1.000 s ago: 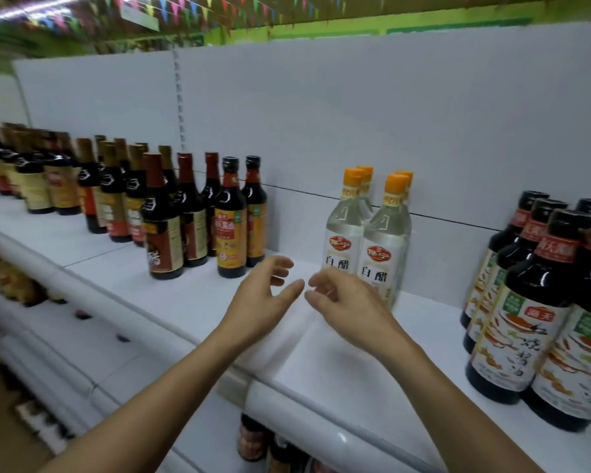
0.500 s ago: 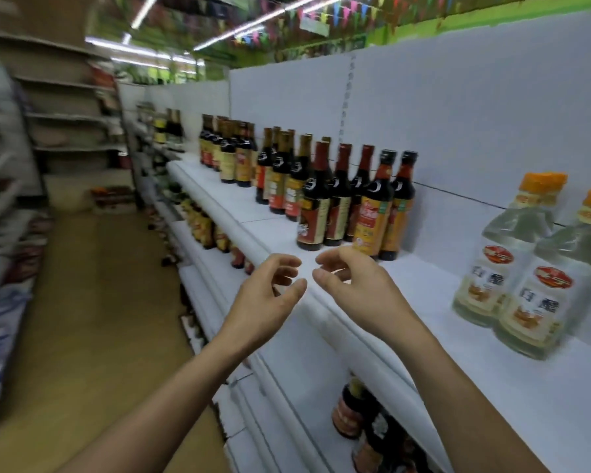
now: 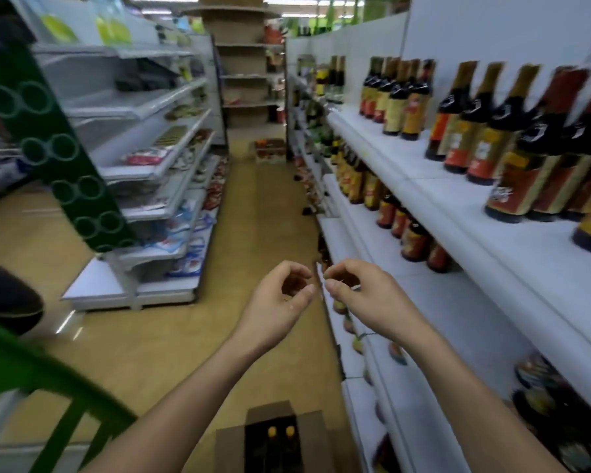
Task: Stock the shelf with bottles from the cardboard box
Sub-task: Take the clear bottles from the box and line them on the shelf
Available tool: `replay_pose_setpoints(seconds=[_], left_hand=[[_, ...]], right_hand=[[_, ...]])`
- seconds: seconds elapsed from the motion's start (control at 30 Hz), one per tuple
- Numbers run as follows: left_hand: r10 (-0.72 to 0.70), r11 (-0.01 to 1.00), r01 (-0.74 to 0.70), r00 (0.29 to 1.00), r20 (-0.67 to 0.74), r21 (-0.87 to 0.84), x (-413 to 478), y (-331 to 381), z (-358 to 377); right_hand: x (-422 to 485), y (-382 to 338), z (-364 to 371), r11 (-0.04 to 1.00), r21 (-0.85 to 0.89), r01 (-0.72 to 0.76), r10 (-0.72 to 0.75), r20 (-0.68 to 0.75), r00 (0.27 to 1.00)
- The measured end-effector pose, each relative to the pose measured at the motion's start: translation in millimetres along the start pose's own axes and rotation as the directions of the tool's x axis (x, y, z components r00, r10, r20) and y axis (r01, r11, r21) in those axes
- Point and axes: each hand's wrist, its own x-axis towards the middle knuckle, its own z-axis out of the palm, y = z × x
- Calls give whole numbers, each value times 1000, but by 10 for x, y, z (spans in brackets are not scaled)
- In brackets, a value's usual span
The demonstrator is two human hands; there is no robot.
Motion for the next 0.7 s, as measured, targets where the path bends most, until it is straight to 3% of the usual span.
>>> replay_pose_setpoints(seconds=[0.33, 0.7], left_hand=[[-237, 972, 237, 972, -3, -6, -498, -1077, -560], [-468, 883, 469, 883, 36, -31, -879, -2426, -62]], right_hand=[[131, -63, 1283, 1000, -13, 17, -13, 251, 968], [93, 907, 2540, 997, 12, -72, 60, 420, 905]])
